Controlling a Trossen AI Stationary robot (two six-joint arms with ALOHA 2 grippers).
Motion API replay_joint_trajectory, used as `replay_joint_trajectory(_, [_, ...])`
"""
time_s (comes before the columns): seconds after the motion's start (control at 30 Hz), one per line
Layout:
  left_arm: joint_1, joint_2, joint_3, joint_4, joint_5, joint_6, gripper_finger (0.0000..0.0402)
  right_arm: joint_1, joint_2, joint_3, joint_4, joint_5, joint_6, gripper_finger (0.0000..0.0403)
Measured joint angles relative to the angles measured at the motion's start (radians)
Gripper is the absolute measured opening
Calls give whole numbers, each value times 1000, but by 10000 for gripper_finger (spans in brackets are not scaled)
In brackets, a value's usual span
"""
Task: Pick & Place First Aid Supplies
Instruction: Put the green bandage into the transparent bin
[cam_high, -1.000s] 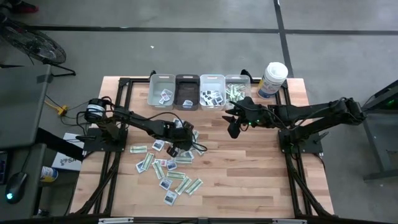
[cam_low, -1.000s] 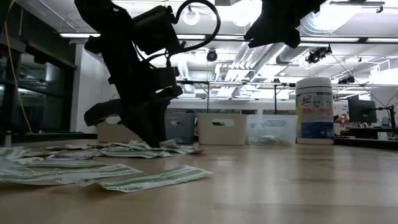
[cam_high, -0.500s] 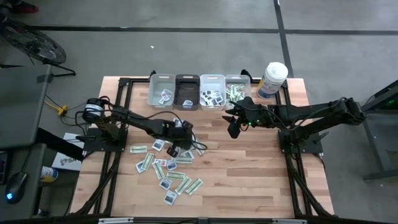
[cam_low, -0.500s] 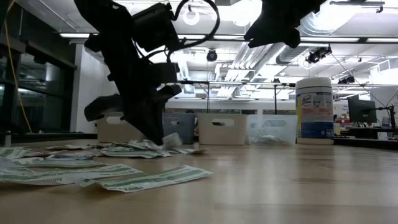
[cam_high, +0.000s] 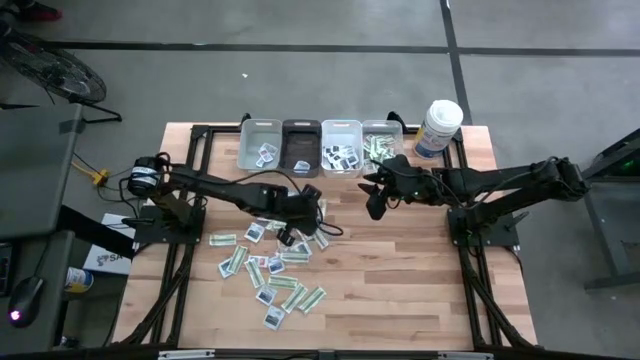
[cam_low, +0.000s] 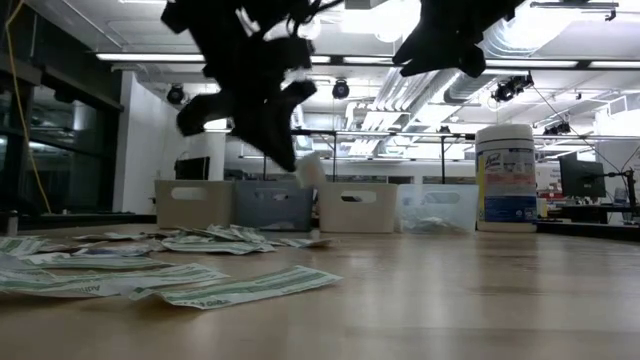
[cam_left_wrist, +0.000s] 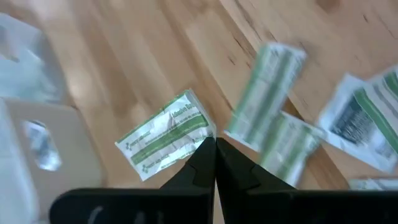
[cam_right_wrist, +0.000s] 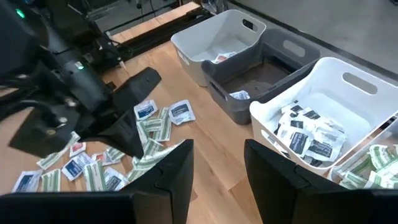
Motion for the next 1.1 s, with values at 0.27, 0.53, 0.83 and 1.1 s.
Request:
replay_joint_trajectory(0.27, [6,1,115,21,-86,72,0,-26,-90,0,-4,64,0,136])
replay_joint_trajectory(0.53, [111,1,202,70,-102,91,0,-75,-227,0,-8,94,-70,136])
replay_joint_trajectory(0.83, [242,73,318,144,-25,98,0,-121,-305,0,-36,93,-121,136])
replay_joint_trajectory(1.1, [289,281,575,94,25,114,0,-157,-341,-1,-66,79,-140,136])
